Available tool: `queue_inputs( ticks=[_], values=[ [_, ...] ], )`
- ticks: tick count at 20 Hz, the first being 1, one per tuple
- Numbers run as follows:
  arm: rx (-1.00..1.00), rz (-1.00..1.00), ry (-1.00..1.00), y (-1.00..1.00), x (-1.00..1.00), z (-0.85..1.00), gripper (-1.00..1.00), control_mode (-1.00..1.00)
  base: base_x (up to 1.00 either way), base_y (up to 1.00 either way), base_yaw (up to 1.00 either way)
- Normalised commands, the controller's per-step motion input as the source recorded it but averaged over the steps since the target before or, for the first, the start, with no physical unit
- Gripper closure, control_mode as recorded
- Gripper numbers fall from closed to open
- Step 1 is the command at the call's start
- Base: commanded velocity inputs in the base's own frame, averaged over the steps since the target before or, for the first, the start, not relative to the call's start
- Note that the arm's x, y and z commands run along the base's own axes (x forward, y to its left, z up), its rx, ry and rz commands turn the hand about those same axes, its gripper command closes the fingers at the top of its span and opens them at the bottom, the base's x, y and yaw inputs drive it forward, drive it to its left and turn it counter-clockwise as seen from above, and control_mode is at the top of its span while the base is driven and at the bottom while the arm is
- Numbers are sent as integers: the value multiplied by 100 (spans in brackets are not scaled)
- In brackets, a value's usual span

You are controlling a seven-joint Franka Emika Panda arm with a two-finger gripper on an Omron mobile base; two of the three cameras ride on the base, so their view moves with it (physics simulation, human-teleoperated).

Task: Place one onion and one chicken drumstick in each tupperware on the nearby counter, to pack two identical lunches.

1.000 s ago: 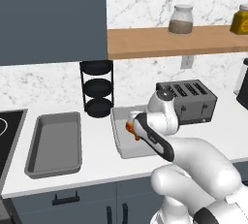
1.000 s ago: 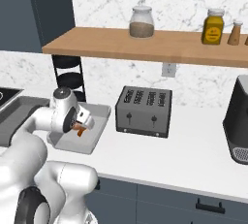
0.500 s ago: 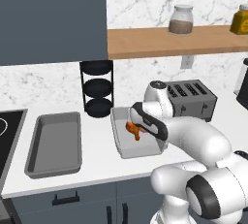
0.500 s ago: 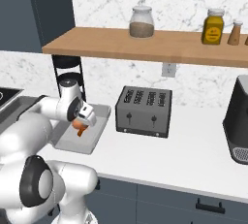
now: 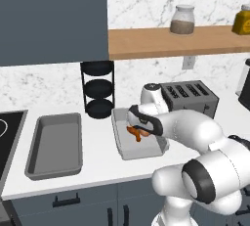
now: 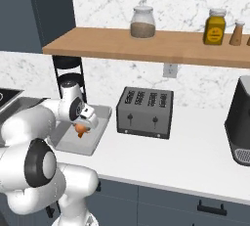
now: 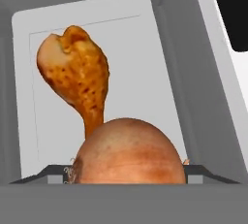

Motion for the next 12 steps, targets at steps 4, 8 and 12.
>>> queue_inputs(
  ticks=[4,8,12],
  values=[
    [-5,0,5,-5,33,-26,100,-100,0,0,0],
    [-8,0,3,0,35,-34,100,-100,0,0,0],
    [-7,0,3,0,43,-20,100,-100,0,0,0]
  ],
)
